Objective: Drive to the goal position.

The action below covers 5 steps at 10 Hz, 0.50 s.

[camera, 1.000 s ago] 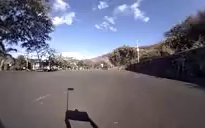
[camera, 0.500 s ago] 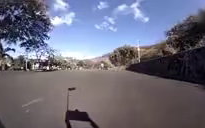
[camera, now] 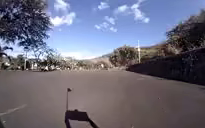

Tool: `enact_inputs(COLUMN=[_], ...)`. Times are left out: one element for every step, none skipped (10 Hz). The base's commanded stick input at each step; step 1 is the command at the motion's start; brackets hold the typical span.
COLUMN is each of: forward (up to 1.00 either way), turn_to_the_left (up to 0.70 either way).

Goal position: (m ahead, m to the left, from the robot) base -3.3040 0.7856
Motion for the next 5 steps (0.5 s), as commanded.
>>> enact_inputs(forward=[0.70,0.70,0.70,0.70,0.70], turn_to_the_left=[0.00,0.00,0.00,0.00,0.00])
